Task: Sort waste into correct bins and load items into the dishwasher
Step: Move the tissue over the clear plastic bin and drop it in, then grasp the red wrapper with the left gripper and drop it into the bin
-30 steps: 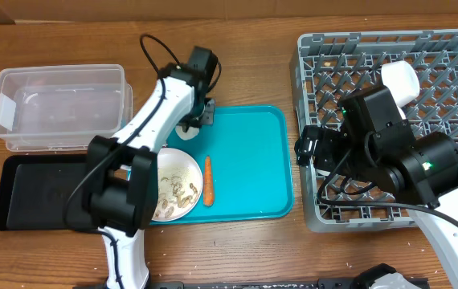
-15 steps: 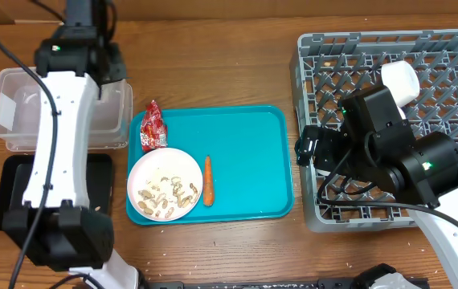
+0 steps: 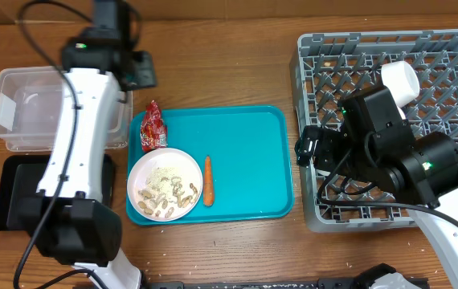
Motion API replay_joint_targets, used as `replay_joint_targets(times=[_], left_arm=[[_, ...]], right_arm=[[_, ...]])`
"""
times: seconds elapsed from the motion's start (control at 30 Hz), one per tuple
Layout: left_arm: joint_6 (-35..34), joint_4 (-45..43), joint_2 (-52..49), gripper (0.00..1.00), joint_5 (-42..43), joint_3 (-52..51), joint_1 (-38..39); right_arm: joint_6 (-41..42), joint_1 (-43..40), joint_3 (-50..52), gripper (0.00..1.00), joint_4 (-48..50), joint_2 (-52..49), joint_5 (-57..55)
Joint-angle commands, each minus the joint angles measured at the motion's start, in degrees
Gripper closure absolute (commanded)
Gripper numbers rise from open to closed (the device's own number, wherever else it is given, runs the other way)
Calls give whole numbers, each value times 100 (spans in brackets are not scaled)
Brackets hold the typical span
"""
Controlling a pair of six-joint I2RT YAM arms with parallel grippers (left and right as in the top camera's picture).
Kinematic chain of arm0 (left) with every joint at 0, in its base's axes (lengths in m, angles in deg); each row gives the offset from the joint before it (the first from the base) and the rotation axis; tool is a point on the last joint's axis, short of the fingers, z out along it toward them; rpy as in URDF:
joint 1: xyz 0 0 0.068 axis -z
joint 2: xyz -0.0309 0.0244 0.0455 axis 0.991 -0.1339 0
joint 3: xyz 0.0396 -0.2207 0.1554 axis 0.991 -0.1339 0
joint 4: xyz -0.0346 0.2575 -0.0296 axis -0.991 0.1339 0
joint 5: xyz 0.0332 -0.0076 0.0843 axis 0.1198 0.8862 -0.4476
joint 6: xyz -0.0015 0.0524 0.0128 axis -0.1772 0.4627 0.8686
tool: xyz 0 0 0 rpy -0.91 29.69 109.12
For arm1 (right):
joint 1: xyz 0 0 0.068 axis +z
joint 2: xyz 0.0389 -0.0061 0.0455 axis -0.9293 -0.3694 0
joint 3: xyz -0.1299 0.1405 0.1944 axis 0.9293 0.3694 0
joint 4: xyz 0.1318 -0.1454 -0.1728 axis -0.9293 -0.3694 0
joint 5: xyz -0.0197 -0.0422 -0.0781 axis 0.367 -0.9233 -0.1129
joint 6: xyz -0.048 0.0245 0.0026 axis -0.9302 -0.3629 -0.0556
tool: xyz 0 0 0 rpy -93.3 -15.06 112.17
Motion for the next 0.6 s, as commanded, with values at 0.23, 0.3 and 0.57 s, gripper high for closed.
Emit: replay_joint_targets(times=[0.23,0.3,0.57], left_arm=[[-1102,264,-1482,43,-481,-627,553],[-1226,317,-1683,42,-656,-627,503],[-1222,199,-2144,63,-662,-627,463]], right_arm=[[-33,-4,-31,0,-140,17,-31],[-35,-4,-31,0,-140,17,-33],[-37,-4,-31,0,-111,17,-37]])
